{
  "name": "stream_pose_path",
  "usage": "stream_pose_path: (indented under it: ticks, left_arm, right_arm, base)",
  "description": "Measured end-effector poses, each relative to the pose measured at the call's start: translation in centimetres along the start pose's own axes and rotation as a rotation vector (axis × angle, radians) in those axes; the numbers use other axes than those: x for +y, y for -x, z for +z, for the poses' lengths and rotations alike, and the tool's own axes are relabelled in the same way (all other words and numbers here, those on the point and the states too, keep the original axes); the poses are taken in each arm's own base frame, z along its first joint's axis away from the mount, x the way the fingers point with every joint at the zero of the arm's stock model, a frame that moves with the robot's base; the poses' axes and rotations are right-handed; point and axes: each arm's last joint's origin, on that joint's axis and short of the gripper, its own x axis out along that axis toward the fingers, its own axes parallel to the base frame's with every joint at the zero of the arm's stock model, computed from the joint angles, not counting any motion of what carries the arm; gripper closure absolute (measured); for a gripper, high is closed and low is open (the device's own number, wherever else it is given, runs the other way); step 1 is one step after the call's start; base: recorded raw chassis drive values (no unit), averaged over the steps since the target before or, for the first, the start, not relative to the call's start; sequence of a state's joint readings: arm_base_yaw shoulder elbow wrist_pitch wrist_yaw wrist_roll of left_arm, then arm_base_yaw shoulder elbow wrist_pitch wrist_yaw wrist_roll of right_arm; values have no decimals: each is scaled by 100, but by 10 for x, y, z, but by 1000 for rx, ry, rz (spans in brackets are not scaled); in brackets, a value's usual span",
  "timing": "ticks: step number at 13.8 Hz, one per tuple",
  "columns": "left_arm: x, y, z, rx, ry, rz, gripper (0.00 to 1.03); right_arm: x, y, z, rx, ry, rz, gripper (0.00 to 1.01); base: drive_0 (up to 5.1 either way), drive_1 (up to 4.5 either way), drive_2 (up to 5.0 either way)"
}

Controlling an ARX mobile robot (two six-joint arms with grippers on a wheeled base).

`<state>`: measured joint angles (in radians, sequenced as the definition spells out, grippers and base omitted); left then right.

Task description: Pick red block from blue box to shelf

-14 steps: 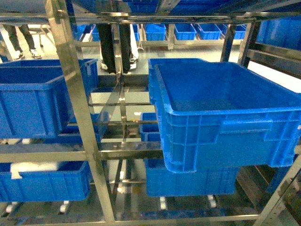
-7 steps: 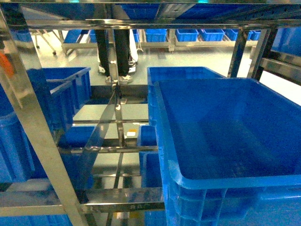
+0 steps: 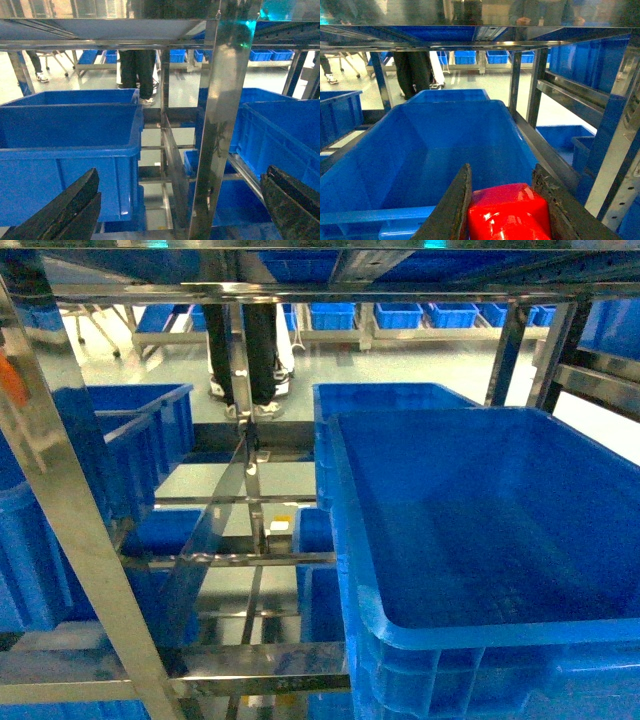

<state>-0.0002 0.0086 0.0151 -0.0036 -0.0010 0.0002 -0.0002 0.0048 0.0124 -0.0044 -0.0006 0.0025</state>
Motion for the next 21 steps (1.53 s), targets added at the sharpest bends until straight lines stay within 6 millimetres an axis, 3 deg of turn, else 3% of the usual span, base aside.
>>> stream_pose_path:
  ticks: [21]
  left_arm:
    - [0, 0, 0, 0, 0, 0, 5]
  right_arm:
    - [0, 0, 0, 0, 0, 0, 72]
  base:
    - [0, 0, 0]
